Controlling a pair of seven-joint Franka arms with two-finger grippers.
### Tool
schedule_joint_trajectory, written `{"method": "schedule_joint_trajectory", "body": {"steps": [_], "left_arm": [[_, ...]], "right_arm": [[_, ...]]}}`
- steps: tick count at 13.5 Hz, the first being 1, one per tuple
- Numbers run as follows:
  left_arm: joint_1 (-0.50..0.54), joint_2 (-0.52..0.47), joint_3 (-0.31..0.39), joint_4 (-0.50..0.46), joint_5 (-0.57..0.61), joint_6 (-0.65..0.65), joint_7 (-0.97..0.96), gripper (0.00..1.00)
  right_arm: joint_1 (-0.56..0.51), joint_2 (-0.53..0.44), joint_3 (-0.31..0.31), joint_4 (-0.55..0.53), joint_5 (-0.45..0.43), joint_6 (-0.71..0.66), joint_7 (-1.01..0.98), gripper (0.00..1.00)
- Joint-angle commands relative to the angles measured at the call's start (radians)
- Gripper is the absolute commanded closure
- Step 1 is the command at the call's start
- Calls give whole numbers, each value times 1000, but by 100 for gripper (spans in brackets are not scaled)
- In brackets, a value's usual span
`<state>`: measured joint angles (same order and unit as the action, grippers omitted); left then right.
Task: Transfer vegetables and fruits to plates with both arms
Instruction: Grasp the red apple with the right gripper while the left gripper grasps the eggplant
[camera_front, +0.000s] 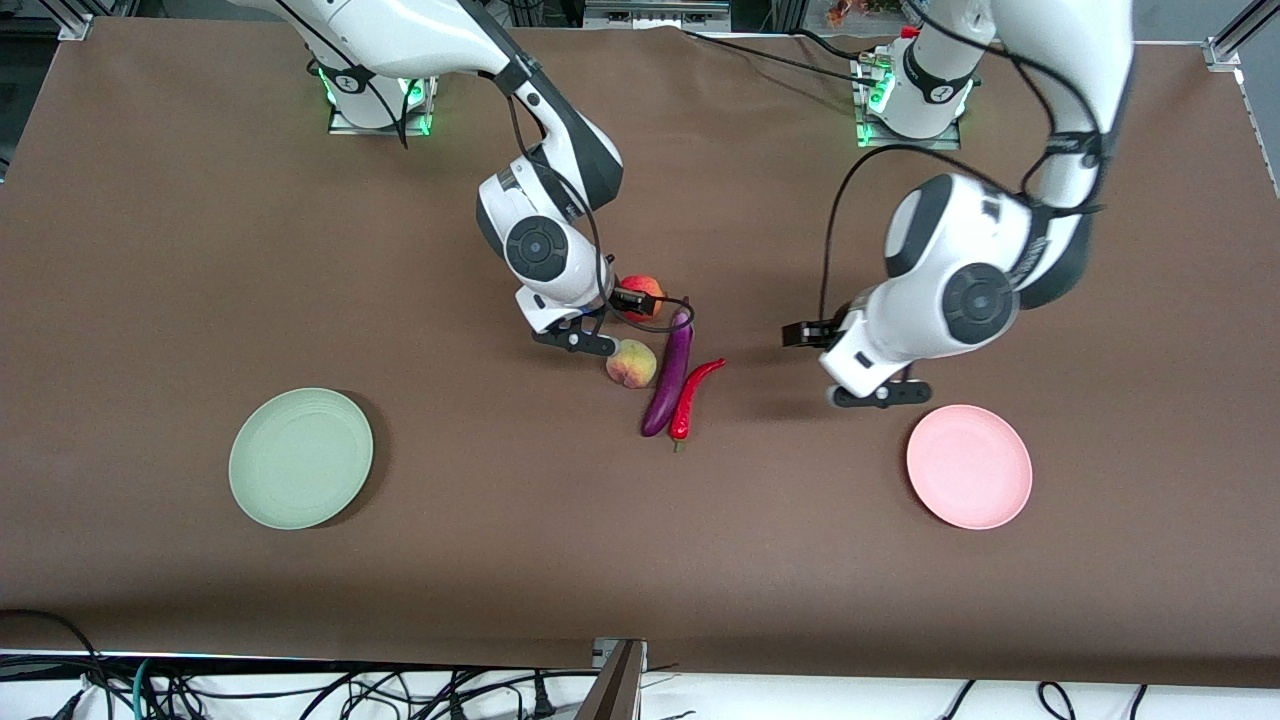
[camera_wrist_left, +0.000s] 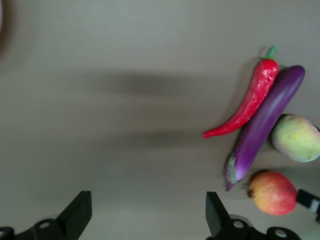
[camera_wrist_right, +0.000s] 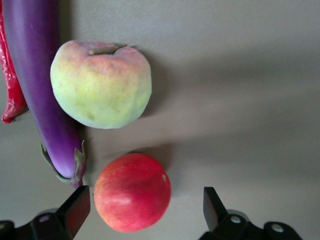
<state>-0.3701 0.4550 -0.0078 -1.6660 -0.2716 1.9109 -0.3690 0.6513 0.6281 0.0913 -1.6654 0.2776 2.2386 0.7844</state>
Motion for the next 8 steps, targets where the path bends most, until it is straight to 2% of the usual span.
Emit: {"method": "schedule_joint_trajectory", "body": {"steps": [1, 7, 8], "left_arm": [[-41, 51, 11, 0, -76, 71, -34, 0], [-87, 106, 9, 9, -116, 155, -33, 1], [-95, 110, 9, 9, -117, 157, -31, 12]], "right_arm": [[33, 22, -8, 3, 26, 30, 26, 0], [68, 33, -8, 3, 46, 35, 44, 0], [77, 35, -8, 3, 46, 38, 44, 0]]}}
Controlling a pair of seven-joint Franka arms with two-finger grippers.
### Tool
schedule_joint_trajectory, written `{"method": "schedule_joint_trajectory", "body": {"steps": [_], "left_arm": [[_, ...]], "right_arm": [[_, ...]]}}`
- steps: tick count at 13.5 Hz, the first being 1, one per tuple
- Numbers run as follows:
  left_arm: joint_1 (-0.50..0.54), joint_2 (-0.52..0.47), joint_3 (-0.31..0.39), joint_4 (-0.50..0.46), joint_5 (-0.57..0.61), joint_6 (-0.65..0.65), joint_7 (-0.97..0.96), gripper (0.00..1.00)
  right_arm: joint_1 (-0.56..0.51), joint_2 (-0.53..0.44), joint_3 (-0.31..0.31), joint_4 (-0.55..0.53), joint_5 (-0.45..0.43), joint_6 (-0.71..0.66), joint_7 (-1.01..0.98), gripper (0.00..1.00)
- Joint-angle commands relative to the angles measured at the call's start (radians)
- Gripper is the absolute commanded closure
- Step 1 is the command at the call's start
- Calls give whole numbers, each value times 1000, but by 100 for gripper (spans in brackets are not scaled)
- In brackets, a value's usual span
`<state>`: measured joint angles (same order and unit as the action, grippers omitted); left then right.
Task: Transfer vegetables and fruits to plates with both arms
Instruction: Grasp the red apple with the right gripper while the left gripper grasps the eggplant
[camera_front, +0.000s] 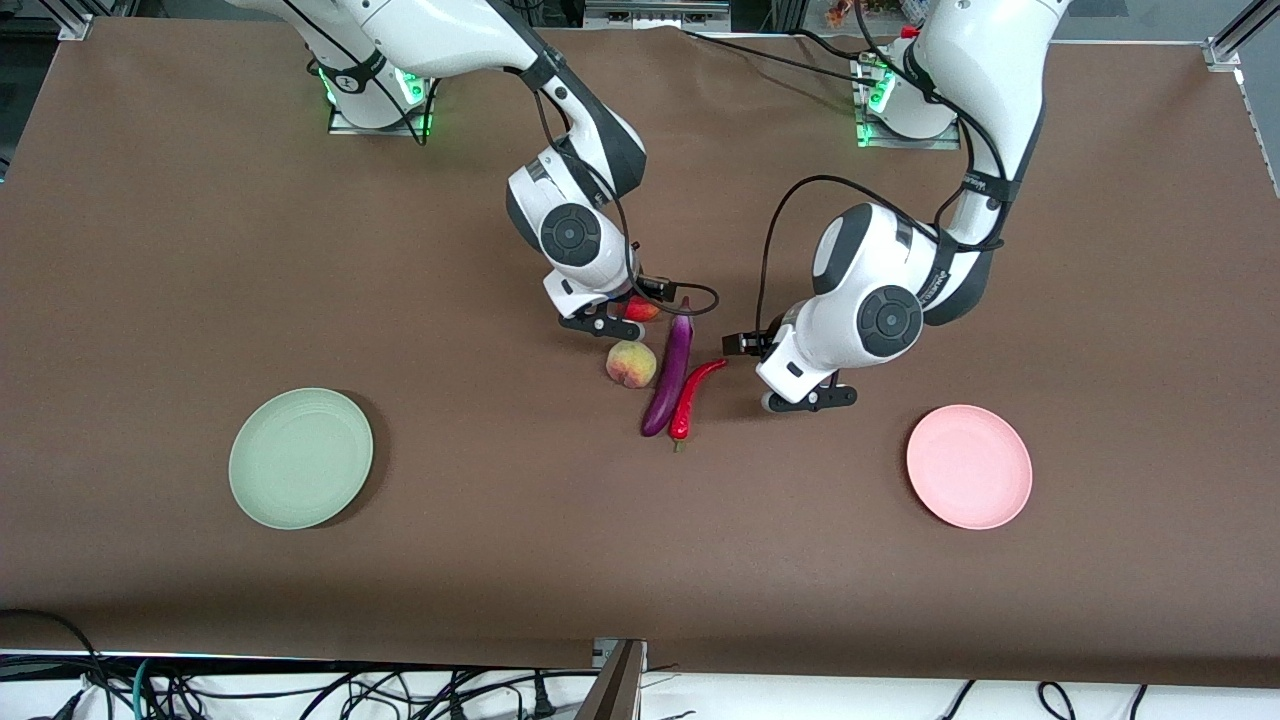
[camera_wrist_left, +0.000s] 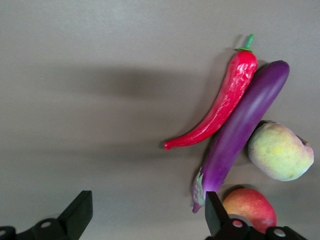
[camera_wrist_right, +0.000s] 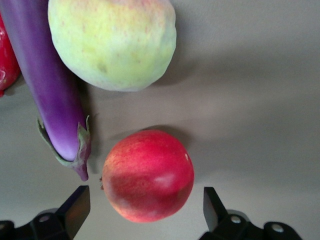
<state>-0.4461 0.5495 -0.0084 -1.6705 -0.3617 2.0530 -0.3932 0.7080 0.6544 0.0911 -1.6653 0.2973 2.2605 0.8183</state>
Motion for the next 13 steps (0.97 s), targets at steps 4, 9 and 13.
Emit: {"method": "schedule_joint_trajectory", "body": {"steps": [4, 9, 13], "left_arm": [[-34, 44, 10, 15, -26, 48, -6, 38], [-72, 98, 11, 38, -112, 111, -12, 17], [-103, 145, 11, 109, -114, 113, -78, 19]], "right_arm": [[36, 39, -8, 2, 26, 47, 13, 0], [45, 51, -8, -1, 26, 62, 13, 26], [50, 56, -10, -1, 25, 65, 12, 60]]}}
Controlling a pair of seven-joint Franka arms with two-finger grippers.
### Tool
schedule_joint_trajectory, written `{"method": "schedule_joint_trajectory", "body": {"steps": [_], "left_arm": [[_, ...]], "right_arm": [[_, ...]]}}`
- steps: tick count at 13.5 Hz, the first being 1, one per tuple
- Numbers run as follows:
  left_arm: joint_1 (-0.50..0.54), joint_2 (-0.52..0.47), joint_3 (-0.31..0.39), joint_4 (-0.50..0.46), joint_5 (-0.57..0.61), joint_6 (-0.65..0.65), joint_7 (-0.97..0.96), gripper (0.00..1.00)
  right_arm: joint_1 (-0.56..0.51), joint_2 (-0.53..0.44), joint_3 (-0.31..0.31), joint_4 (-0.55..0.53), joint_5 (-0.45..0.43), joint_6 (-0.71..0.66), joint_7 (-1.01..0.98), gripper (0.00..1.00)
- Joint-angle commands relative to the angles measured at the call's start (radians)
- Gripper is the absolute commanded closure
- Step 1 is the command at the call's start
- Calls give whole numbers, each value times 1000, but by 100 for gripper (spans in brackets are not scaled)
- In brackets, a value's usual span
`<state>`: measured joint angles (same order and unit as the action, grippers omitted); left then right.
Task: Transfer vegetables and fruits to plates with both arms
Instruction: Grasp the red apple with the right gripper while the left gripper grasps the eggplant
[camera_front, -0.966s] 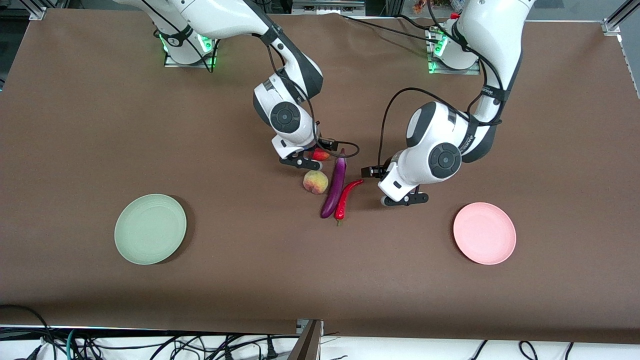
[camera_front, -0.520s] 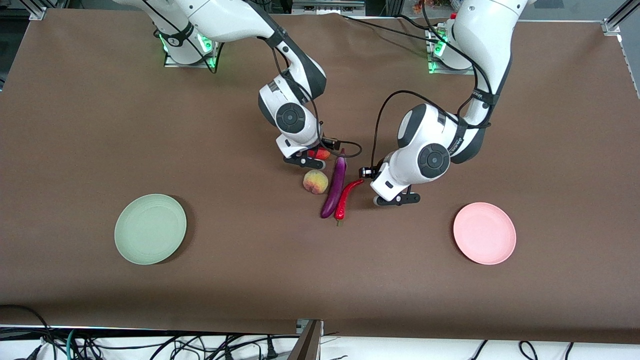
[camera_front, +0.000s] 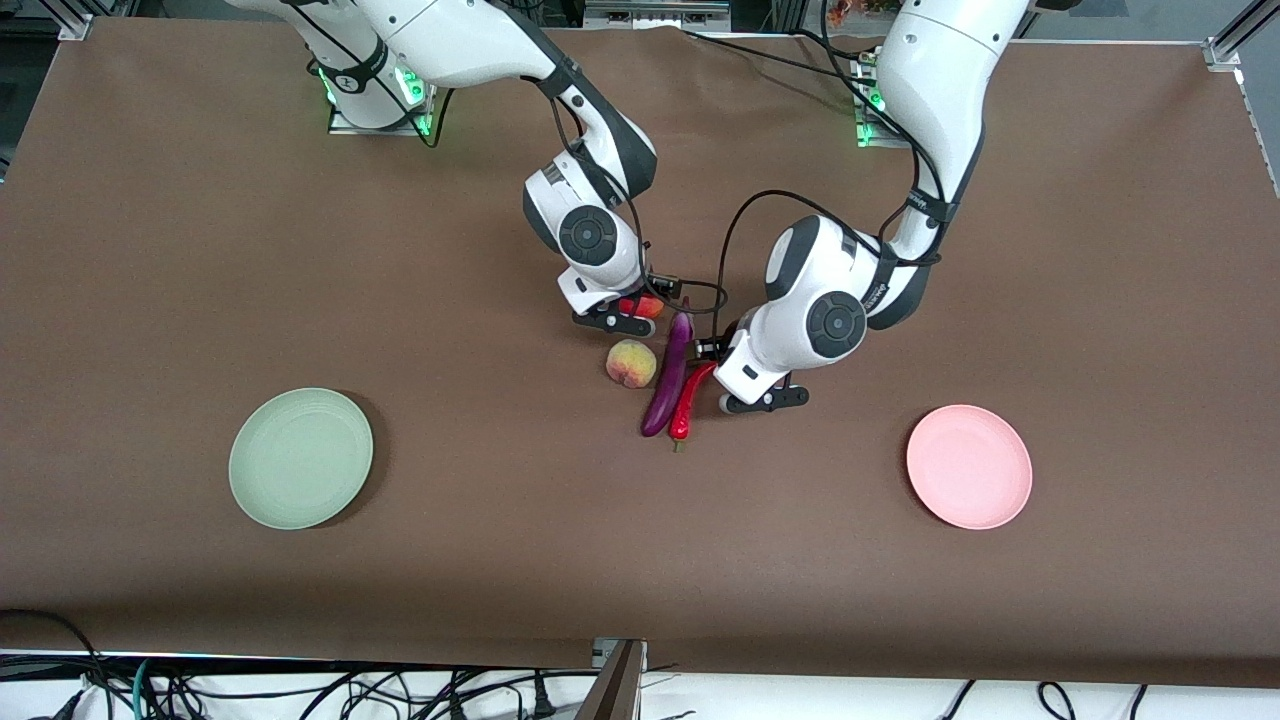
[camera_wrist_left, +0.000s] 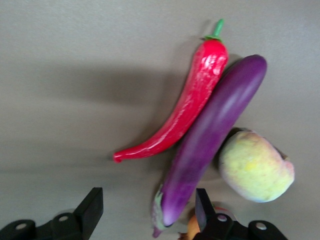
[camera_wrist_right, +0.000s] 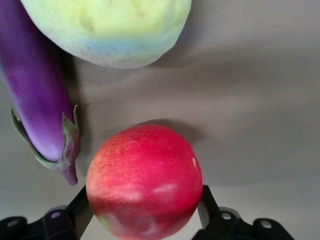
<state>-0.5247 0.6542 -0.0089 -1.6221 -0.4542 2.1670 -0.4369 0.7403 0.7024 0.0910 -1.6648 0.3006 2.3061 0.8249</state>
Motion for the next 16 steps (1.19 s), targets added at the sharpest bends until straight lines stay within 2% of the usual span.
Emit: {"method": "schedule_joint_trajectory", "body": {"steps": [1, 3, 5, 8, 12, 14, 16], "left_arm": [[-27, 45, 12, 68, -21, 7, -36, 22], [-29, 54, 12, 67, -21, 25, -34, 29], [-41, 67, 12, 67, -21, 45, -36, 31], [-60, 90, 12, 68, -21, 86, -37, 35], [-89, 105, 12, 68, -21, 106, -120, 33], [-93, 105, 12, 68, -18, 106, -131, 30], [-97, 107, 12, 65, -14, 138, -131, 21]], "right_arm": [[16, 5, -10, 2, 22, 18, 5, 63], [11, -12, -13, 5, 22, 7, -4, 63], [4, -69, -23, 8, 18, -77, -19, 63], [-3, -151, -103, 11, 17, -264, -123, 63], [-3, -216, -311, 11, 22, -470, -439, 63], [-3, -215, -423, 11, 20, -505, -597, 63], [-9, -205, -532, 11, 15, -505, -758, 63]]}}
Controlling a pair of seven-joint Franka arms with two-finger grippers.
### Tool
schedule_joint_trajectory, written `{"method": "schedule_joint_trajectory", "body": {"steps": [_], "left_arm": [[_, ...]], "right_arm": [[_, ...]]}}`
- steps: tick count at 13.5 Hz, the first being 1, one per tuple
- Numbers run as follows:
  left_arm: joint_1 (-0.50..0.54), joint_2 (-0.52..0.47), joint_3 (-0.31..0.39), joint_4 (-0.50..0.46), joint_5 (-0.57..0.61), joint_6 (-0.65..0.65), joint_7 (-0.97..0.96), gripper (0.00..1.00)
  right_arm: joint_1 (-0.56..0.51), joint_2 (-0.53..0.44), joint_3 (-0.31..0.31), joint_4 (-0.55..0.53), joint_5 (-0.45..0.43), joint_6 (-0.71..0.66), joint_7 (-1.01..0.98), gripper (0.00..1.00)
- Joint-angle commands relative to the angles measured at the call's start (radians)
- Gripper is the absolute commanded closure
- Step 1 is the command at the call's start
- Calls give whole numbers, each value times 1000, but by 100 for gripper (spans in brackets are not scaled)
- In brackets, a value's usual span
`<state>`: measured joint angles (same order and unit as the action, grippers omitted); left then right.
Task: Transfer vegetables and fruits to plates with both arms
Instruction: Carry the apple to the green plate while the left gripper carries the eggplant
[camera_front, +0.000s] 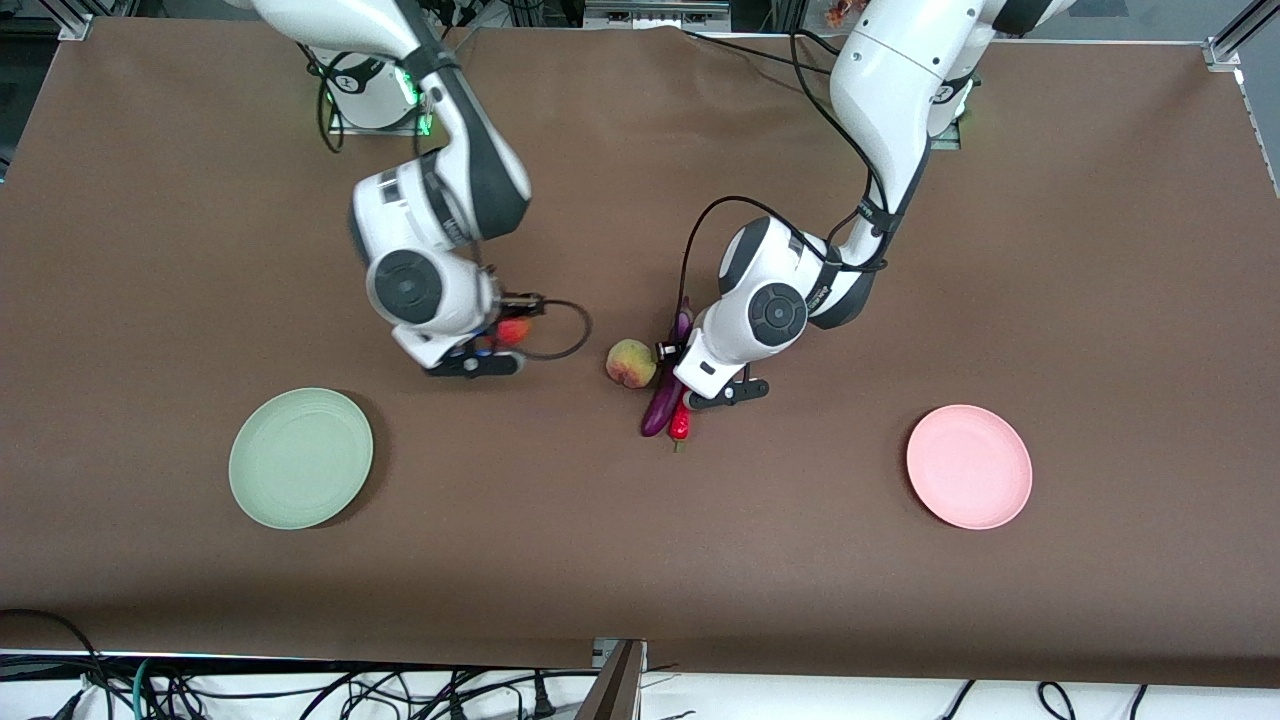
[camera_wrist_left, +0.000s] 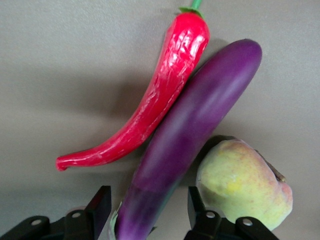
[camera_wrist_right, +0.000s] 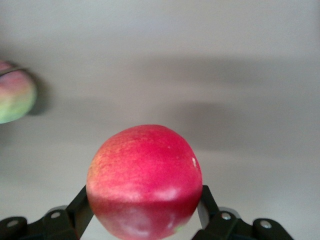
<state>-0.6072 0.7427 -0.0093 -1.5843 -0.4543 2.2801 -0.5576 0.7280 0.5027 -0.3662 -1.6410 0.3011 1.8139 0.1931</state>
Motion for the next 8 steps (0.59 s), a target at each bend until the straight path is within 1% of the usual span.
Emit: {"method": "schedule_joint_trajectory", "body": {"steps": [1, 2, 3, 4, 5, 6, 7, 8], "left_arm": [[-31, 20, 12, 21, -12, 44, -10, 20], [-40, 27, 12, 21, -11, 50, -10, 22], [-40, 32, 12, 23, -9, 52, -8, 26], [-40, 33, 12, 23, -7, 53, -7, 29], [-42, 38, 12, 24, -6, 53, -5, 34], [-42, 40, 12, 26, -6, 53, 2, 40], [-42, 40, 12, 26, -6, 53, 7, 50], [-42, 40, 14, 24, -4, 53, 11, 63]], "right_arm": [[-13, 0, -104, -13, 6, -4, -188, 63], [-42, 11, -117, -13, -14, 8, -237, 63], [-80, 23, -117, -13, -61, 54, -294, 63], [-117, 42, -117, -13, -86, 106, -357, 63], [-162, 62, -117, -13, -89, 155, -432, 63], [-205, 86, -115, -13, -88, 215, -514, 63], [-237, 111, -114, -13, -82, 273, -581, 63], [-249, 132, -114, -13, -79, 313, -604, 63]]}}
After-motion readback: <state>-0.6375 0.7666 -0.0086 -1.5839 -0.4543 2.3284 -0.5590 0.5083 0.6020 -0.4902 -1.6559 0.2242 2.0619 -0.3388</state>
